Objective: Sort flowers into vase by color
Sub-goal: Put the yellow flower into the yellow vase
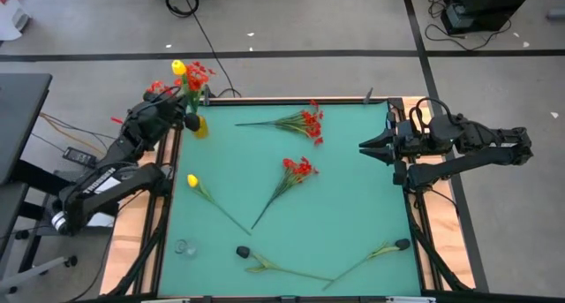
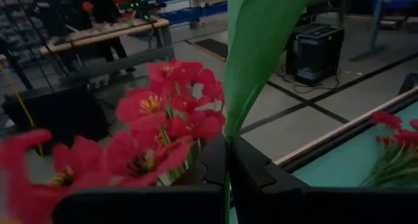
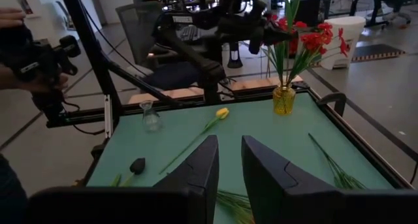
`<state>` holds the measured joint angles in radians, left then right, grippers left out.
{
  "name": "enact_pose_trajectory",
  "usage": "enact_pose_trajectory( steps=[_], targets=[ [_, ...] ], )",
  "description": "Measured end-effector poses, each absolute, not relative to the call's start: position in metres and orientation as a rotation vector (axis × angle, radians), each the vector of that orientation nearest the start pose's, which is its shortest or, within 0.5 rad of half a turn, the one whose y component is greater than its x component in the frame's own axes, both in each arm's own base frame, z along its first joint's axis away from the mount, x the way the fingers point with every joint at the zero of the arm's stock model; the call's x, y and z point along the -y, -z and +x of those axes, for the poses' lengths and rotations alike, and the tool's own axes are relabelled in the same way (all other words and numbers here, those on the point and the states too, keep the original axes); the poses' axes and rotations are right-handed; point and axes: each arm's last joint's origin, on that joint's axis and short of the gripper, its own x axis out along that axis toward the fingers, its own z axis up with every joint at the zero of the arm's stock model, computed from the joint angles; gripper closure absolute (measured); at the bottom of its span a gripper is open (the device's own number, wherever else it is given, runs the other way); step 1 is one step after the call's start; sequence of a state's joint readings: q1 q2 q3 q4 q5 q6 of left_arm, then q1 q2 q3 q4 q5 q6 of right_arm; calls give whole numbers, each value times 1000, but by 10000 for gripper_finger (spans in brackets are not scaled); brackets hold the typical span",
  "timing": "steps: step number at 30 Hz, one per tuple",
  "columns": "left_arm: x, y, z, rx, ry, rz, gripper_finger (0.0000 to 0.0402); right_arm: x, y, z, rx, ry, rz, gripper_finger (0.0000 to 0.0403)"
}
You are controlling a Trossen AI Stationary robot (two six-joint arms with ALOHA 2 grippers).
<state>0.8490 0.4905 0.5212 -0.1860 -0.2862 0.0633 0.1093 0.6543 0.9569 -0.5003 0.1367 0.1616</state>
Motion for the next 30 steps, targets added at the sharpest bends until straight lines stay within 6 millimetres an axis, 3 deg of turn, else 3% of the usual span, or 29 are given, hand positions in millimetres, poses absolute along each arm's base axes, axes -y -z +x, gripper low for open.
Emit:
enact_pose_trajectory(
  steps=[15, 23, 30],
  targets=[
    [-110, -251, 67, -185, -1228, -240, 374, -9, -376, 121, -193, 43, 137, 326],
    [-110, -243, 64, -203, -1243, -380, 296, -9, -376, 121, -193, 42, 137, 326],
    [-105, -267, 65, -211, -1104, -370, 208, -9, -376, 121, -193, 43, 137, 326]
  ],
)
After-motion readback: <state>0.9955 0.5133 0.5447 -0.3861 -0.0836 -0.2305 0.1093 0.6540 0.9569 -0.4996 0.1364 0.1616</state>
